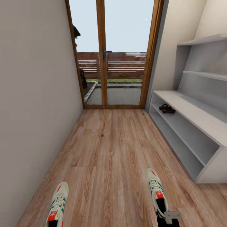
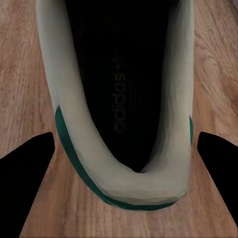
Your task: Pick up the two gym shoes and the two sandals from the corridor floor and place them onto the hallstand (shoe rack) in the corridor, making sure they are on the rack and not on the floor. Arrange them so the two gym shoes are next to each other and the two sandals are next to each other.
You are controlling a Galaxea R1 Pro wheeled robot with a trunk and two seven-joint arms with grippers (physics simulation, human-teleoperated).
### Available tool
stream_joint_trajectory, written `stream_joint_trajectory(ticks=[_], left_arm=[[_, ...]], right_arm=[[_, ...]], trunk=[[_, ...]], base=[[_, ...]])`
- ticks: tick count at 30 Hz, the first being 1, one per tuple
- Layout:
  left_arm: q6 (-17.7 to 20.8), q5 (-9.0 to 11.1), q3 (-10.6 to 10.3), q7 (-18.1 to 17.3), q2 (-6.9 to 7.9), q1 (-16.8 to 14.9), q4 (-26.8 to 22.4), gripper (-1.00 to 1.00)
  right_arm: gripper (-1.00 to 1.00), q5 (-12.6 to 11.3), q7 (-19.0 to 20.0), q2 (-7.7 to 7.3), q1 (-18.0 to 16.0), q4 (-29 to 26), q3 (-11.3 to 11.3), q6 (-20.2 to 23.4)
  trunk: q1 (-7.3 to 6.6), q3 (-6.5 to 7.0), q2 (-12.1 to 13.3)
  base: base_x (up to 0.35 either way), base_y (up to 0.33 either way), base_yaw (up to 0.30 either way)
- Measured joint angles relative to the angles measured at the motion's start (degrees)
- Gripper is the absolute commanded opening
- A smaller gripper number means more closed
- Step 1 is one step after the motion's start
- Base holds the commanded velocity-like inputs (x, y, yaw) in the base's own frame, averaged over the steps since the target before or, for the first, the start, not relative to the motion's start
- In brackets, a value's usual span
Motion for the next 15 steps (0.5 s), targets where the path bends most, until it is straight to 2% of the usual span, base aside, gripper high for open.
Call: stream_joint_trajectory(ticks=[15], left_arm=[[0.0, 0.0, 0.1, 0.0, 0.05, 0.0, 0.0, -1.0]], right_arm=[[-1.0, 0.0, 0.0, 0.01, 0.0, 0.0, 0.0, 0.0]], trunk=[[0.0, 0.0, 0.0]], base=[[0.336, 0.0, 0.0]])
